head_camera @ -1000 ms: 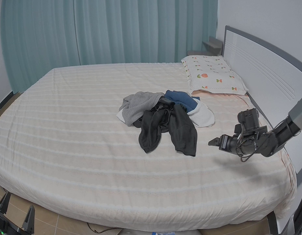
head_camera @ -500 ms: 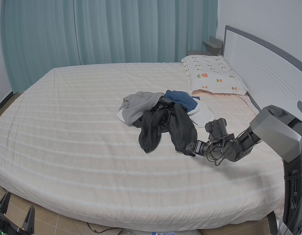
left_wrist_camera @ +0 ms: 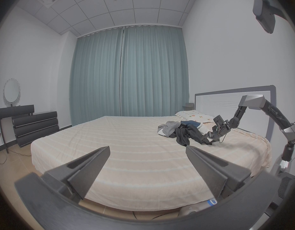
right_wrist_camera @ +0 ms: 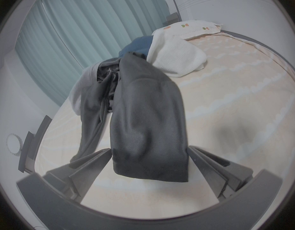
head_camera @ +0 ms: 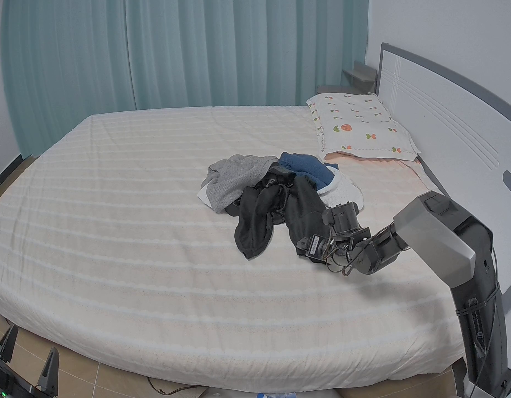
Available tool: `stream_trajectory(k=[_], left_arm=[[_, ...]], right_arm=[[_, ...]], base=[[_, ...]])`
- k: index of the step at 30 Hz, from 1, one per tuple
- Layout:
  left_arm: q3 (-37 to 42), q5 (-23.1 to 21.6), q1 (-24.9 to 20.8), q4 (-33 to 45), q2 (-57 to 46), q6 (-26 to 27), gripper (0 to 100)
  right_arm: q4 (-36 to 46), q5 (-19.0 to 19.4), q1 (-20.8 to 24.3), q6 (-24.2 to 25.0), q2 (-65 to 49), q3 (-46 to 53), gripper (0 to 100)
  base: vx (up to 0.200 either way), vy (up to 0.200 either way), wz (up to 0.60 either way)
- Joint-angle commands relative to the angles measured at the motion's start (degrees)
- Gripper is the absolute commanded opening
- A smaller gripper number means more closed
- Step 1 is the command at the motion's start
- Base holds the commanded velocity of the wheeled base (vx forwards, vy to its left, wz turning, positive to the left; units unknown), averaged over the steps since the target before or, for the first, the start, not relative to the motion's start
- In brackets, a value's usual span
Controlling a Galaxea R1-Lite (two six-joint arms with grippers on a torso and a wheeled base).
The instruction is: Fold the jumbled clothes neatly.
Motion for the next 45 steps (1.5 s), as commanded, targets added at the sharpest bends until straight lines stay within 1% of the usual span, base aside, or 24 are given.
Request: stream_trajectory(k=[1,2,6,10,13,15,17,20,21,22,23,24,25,26,27,29,32,34,35,36,37,39,40,45], left_arm=[[1.01,-0.02,0.01,-0.01,-1.01,0.0,100],[1.01,-0.02,0.01,-0.01,-1.01,0.0,100],[1.01,-0.02,0.01,-0.01,-1.01,0.0,100],[1.01,-0.02,0.01,-0.01,-1.01,0.0,100],[1.01,-0.02,0.01,-0.01,-1.01,0.0,100],[1.01,-0.02,0.01,-0.01,-1.01,0.0,100],[1.01,-0.02,0.01,-0.01,-1.01,0.0,100],[1.01,-0.02,0.01,-0.01,-1.01,0.0,100],[1.01,-0.02,0.01,-0.01,-1.01,0.0,100],[1.01,-0.02,0.01,-0.01,-1.01,0.0,100],[1.01,-0.02,0.01,-0.01,-1.01,0.0,100],[1.01,-0.02,0.01,-0.01,-1.01,0.0,100],[1.01,-0.02,0.01,-0.01,-1.01,0.0,100],[1.01,-0.02,0.01,-0.01,-1.01,0.0,100],[1.01,-0.02,0.01,-0.01,-1.01,0.0,100],[1.01,-0.02,0.01,-0.01,-1.01,0.0,100],[1.01,-0.02,0.01,-0.01,-1.01,0.18,100],[1.01,-0.37,0.01,-0.1,-1.01,0.26,100],[1.01,-0.37,0.01,-0.1,-1.01,0.26,100],[1.01,-0.28,0.01,-0.01,-1.01,-0.44,100],[1.01,-0.28,0.01,-0.01,-1.01,0.18,100],[1.01,-0.28,0.01,-0.01,-1.01,0.18,100],[1.01,-0.28,0.01,-0.01,-1.01,0.09,100],[1.01,-0.46,0.01,-0.19,-1.01,0.53,100]], right_arm=[[0.14,-0.78,1.57,-0.21,4.37,-3.44,100],[0.14,-0.87,1.66,-0.39,4.55,-3.53,0],[-0.73,-2.54,1.4,-1.0,4.2,-3.7,0],[-1.44,-2.72,0.87,-0.12,3.32,-2.3,0],[-4.43,-2.63,0.52,0.76,1.74,-0.28,0],[-4.6,-2.63,0.52,0.84,1.47,-0.1,0],[-9.79,-1.4,0.7,2.16,-5.56,7.99,0],[-12.69,1.5,1.4,4.1,-11.89,16.42,0],[-14.36,3.09,1.49,4.8,-15.31,20.47,0],[-14.62,3.26,1.57,4.89,-15.67,20.91,0],[-17.61,6.25,1.75,6.56,-21.64,26.88,0],[-18.66,7.39,1.84,7.44,-24.02,29.08,0],[-18.84,7.66,1.84,7.7,-24.46,29.61,0],[-20.86,10.2,2.28,10.34,-30.08,34.97,0],[-21.92,11.52,2.81,11.3,-33.24,38.04,0],[-23.32,14.07,3.95,11.39,-39.13,44.02,0],[-24.38,15.3,5.53,11.04,-45.72,48.77,0],[-24.46,16.62,7.64,11.48,-52.93,53.42,0],[-24.46,16.62,7.64,11.48,-52.93,53.42,0],[-24.38,18.73,9.4,11.39,-56.54,56.33,0],[-24.46,20.31,10.98,10.78,-58.82,58.17,0],[-24.46,20.4,11.15,10.78,-59.0,58.35,0],[-24.2,21.37,13.18,9.9,-63.04,59.75,0],[-23.85,21.63,13.97,8.84,-65.24,60.1,0]], base=[[0.0,0.0,0.0],[0.0,0.0,0.0],[0.0,0.0,0.0],[0.0,0.0,0.0],[0.0,0.0,0.0],[0.0,0.0,0.0],[0.0,0.0,0.0],[0.0,0.0,0.0],[0.0,0.0,0.0],[0.0,0.0,0.0],[0.0,0.0,0.0],[0.0,0.0,0.0],[0.0,0.0,0.0],[0.0,0.0,0.0],[0.0,0.0,0.0],[0.0,0.0,0.0],[0.0,0.0,0.0],[0.0,0.0,0.0],[0.0,0.0,0.0],[0.0,0.0,0.0],[0.0,0.0,0.0],[0.0,0.0,0.0],[0.0,0.0,0.0],[0.0,0.0,0.0]])
